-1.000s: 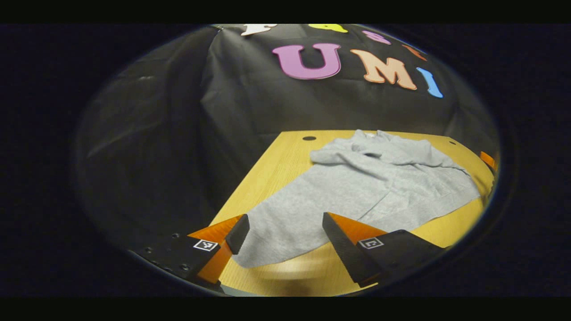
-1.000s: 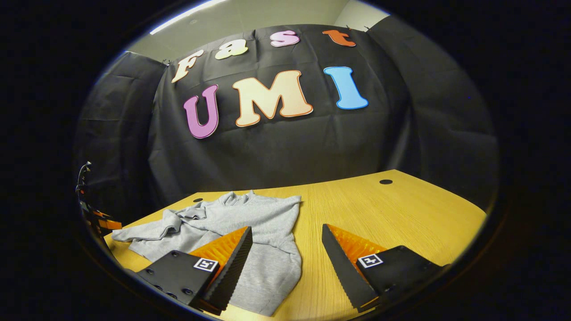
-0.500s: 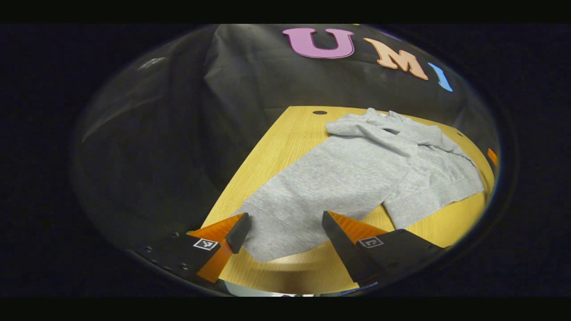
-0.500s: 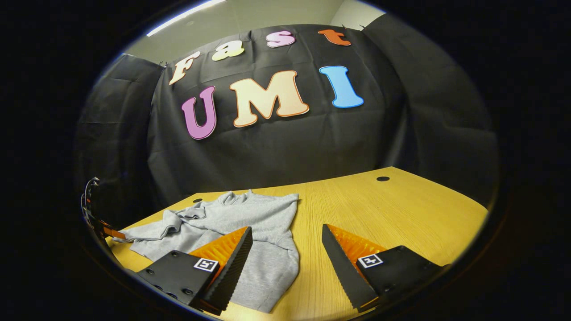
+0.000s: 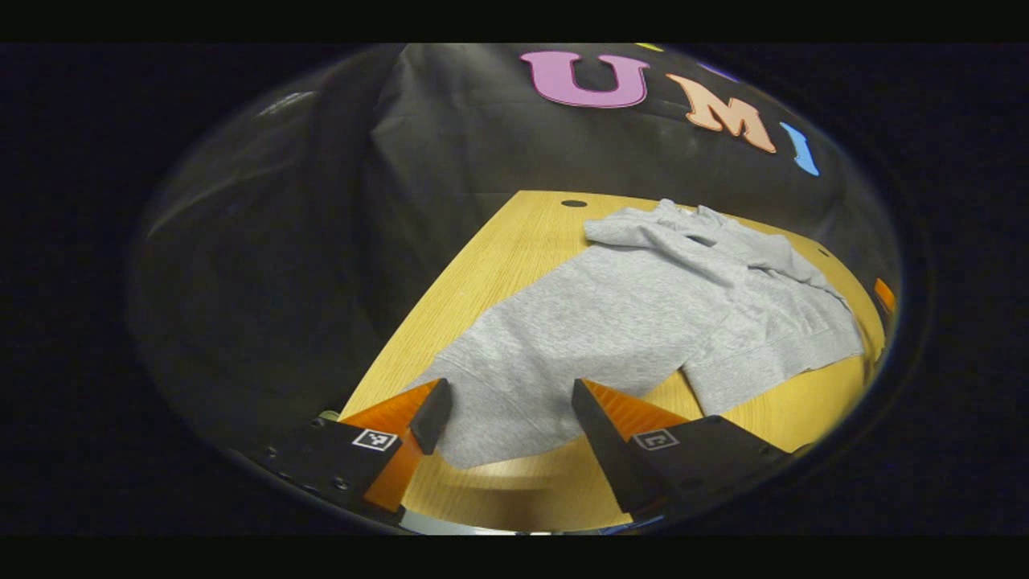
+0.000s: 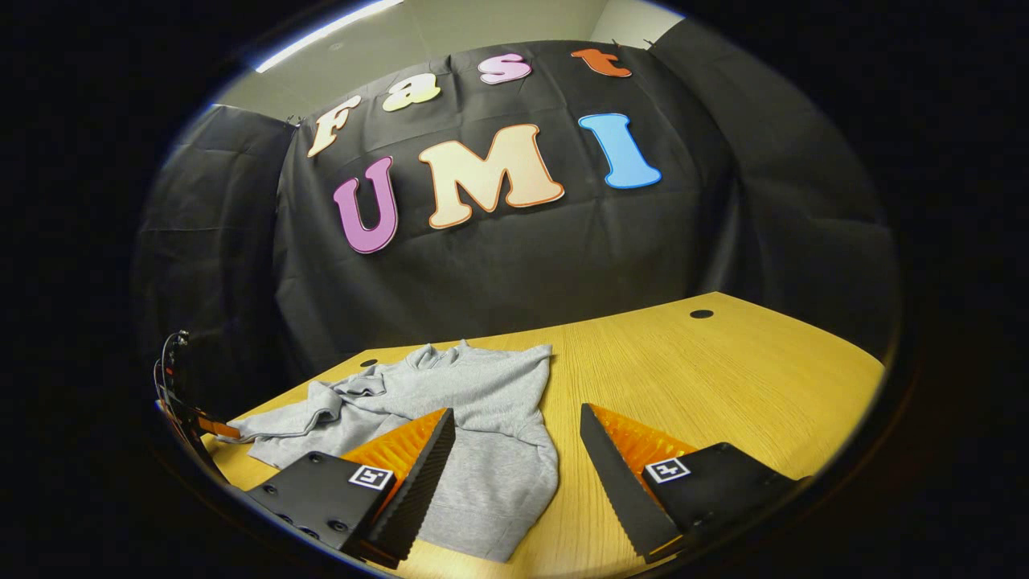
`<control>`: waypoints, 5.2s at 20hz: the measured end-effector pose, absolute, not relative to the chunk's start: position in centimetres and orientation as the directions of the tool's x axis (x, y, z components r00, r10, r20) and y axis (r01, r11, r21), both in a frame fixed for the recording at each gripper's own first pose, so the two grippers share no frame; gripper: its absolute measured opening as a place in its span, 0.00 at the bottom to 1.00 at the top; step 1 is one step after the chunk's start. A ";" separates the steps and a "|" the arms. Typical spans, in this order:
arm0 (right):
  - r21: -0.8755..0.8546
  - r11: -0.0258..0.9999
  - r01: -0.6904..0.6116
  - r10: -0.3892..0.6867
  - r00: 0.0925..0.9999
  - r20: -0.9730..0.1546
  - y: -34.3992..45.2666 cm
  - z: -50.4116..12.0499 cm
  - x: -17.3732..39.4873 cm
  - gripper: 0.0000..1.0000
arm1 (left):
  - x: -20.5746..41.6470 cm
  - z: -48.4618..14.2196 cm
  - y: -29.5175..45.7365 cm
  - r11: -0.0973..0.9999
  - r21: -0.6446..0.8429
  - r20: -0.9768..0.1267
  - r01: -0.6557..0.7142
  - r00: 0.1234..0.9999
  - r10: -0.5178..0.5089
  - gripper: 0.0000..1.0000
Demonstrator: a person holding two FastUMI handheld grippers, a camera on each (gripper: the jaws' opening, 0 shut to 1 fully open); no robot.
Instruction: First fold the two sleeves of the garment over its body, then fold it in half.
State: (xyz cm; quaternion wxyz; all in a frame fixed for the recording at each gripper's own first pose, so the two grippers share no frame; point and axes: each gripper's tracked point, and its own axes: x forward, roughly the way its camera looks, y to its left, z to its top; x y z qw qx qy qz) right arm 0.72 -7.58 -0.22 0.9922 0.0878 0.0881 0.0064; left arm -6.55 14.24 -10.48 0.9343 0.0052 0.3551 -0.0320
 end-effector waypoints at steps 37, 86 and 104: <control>0.166 0.986 -0.007 0.044 0.974 -0.224 -7.3 -2.2 -0.3 0.97 | 3.2 4.2 -1.7 0.947 -0.068 -0.312 0.314 0.895 -0.319 0.01; 0.143 0.987 -0.074 0.123 0.919 -0.375 -2.8 -6.8 -0.9 0.98 | 3.5 6.8 -24.0 0.684 0.069 -0.276 0.727 0.672 -0.687 1.00; 0.072 0.995 -0.066 0.094 0.854 -0.512 -2.0 -10.5 -3.7 0.98 | -6.9 -6.3 -4.9 0.851 0.014 -0.572 0.525 0.702 -0.423 0.96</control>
